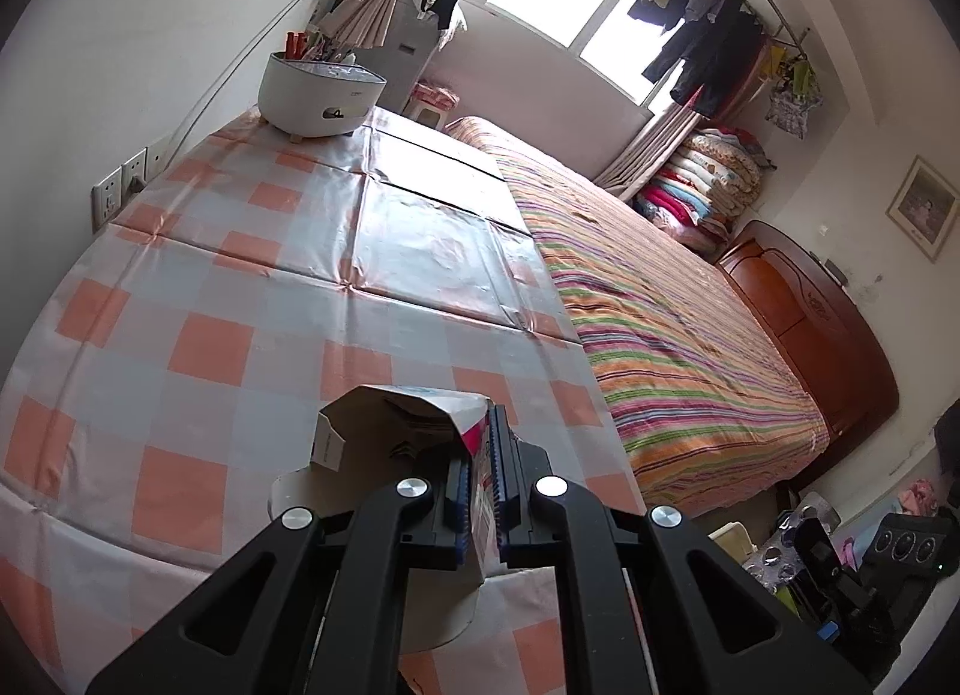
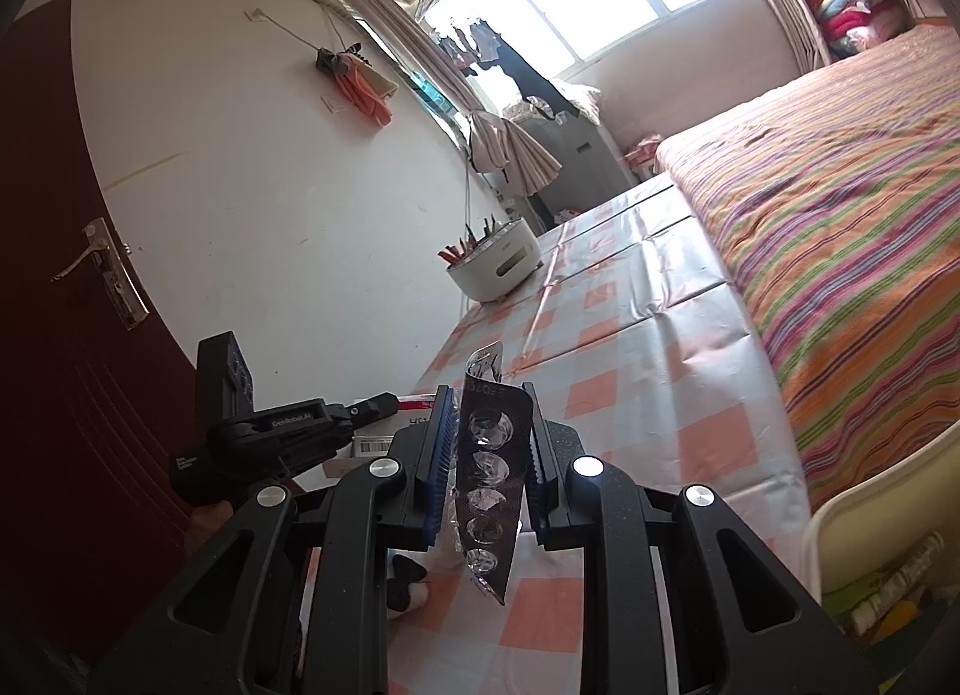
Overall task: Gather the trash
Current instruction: 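Carry the medicine box and blister pack over the cream bin and release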
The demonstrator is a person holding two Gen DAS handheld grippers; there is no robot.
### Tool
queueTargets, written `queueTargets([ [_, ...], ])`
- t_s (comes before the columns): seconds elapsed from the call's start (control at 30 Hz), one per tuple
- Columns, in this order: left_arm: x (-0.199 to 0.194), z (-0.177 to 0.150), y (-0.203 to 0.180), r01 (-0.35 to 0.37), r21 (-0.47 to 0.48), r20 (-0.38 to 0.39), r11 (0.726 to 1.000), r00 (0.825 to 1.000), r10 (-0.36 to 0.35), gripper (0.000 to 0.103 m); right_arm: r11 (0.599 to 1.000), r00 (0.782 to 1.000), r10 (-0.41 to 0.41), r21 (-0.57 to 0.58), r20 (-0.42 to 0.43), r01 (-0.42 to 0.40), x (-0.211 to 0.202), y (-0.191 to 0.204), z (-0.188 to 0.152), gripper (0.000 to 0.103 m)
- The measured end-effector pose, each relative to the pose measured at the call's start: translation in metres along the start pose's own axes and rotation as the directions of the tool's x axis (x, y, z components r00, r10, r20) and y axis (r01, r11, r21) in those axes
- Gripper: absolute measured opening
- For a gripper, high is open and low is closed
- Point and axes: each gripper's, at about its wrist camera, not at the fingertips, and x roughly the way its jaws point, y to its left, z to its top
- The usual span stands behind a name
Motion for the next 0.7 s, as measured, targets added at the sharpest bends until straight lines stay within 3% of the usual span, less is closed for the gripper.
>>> queueTargets([
  [0.4,0.006,-0.016,-0.041,0.076,0.069,-0.037,0.995,0.997,-0.073,0.006,0.997,0.998,-0.061,-0.037,0.030,0.062,-0.019,-0.007,0.000,0.020],
  [0.7,0.009,-0.033,-0.079,0.161,0.114,-0.085,0.980,0.985,-0.152,0.006,0.985,0.986,-0.156,-0.065,0.062,0.160,-0.042,-0.023,-0.001,0.020],
])
